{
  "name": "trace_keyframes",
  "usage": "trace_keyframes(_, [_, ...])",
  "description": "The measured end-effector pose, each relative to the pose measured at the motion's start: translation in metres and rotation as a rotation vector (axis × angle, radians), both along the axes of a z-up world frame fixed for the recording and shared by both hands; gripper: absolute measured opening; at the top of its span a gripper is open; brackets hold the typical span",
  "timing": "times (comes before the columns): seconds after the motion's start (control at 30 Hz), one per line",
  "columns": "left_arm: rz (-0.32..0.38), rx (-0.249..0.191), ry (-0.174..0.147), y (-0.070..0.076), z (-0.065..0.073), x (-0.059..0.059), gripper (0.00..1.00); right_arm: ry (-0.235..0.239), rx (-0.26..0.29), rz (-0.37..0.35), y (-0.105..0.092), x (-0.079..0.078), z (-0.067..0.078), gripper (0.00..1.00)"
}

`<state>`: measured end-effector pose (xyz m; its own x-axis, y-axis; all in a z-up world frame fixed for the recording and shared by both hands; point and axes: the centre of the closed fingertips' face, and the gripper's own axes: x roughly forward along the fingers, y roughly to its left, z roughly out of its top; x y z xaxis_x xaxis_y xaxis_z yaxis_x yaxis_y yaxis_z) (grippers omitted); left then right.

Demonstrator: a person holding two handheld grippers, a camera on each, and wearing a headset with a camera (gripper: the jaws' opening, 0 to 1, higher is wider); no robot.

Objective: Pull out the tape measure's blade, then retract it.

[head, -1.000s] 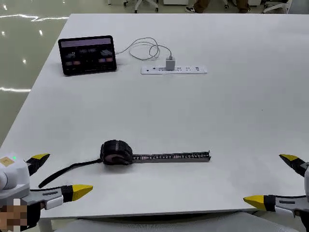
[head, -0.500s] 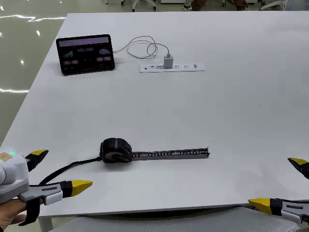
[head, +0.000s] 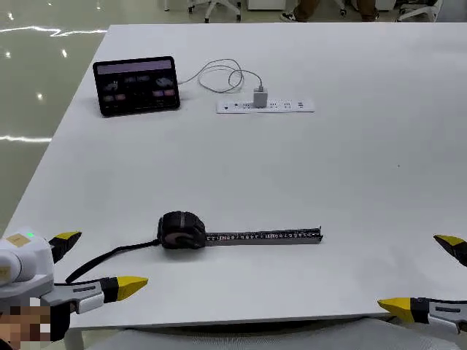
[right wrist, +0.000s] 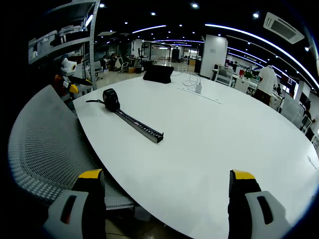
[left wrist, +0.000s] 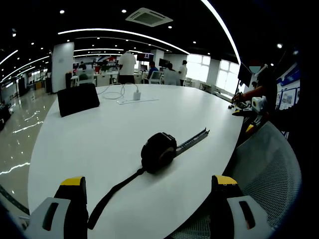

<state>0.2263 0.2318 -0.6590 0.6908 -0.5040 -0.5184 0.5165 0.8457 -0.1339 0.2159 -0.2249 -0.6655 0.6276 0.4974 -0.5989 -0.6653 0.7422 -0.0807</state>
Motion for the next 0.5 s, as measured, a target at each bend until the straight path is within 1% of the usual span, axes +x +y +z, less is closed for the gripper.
trace_keyframes(0.13, [0.014,-0.004,0.008,-0.001,-0.001,0.003,1.00,0.006,-0.016,0.022,0.007,0.004,-0.005,0.99])
trace_keyframes(0.2, [0.014,-0.001,0.017,-0.003,-0.003,0.006,1.00,0.004,-0.015,0.034,0.013,0.007,-0.004,0.99])
trace_keyframes(0.3, [0.009,0.009,0.012,-0.006,0.000,0.012,1.00,-0.002,-0.012,0.041,0.015,0.011,-0.002,0.99])
trace_keyframes(0.37, [0.010,0.000,0.006,-0.008,0.003,0.014,1.00,-0.004,-0.012,0.044,0.015,0.012,-0.001,0.99])
trace_keyframes(0.43, [0.009,0.001,0.005,-0.009,0.004,0.015,1.00,-0.005,-0.010,0.045,0.015,0.012,0.000,0.99])
trace_keyframes(0.5, [0.007,-0.001,0.011,-0.011,0.003,0.014,1.00,-0.002,-0.015,0.050,0.014,0.012,-0.001,0.99])
